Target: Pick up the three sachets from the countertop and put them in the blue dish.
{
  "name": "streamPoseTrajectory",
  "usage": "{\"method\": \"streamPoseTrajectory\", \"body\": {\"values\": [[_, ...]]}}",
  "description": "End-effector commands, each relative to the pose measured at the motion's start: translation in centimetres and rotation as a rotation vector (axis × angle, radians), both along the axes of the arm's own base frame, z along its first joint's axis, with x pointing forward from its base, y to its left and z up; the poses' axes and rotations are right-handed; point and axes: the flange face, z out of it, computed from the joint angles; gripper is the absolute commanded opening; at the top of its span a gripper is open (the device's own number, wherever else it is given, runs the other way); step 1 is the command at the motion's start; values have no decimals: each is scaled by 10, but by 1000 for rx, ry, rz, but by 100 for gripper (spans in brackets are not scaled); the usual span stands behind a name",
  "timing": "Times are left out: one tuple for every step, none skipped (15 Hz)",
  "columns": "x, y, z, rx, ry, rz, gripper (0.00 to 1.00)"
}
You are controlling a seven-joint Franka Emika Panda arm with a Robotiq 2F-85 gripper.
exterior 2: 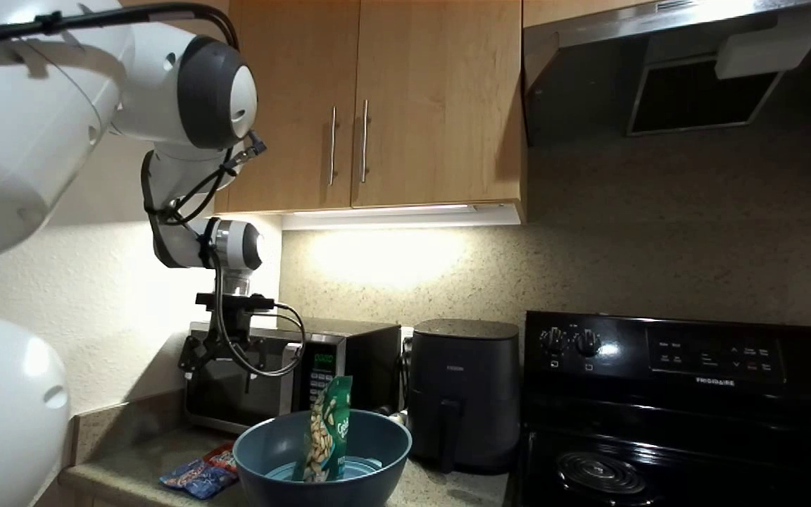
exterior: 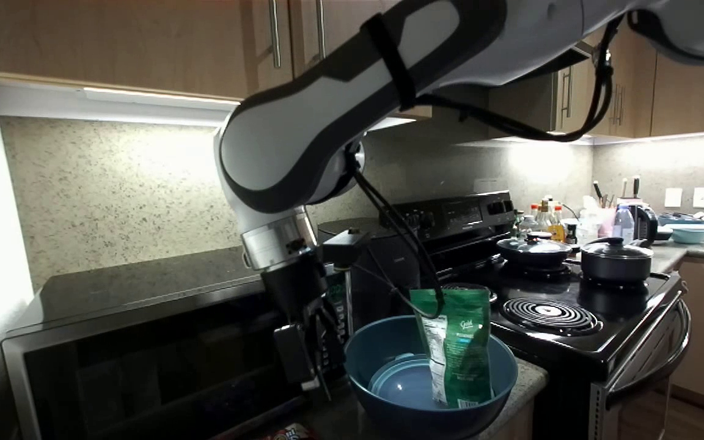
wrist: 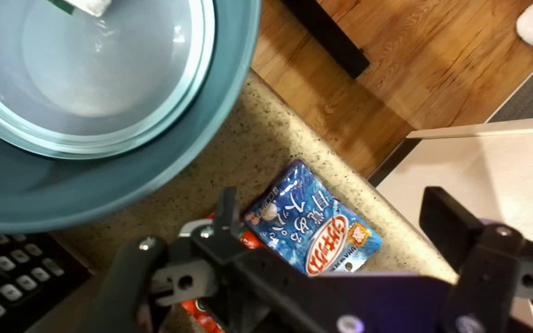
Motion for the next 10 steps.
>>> {"method": "streamPoseTrajectory", "body": {"values": [[2,7,-5,2,7,6,100],[4,9,-8,4,10,9,100],[6,10,-9,7,10,10,100],[7,9,-9,8,9,10,100],[8,9,-8,9,8,10,100],[8,13,-13,10,6,30,100],[7,21,-24,11,17,48,100],[5,26,-34,-1,34,59,100],[2,31,-44,-12,56,71,100],[-1,36,-55,-19,78,81,100]]}}
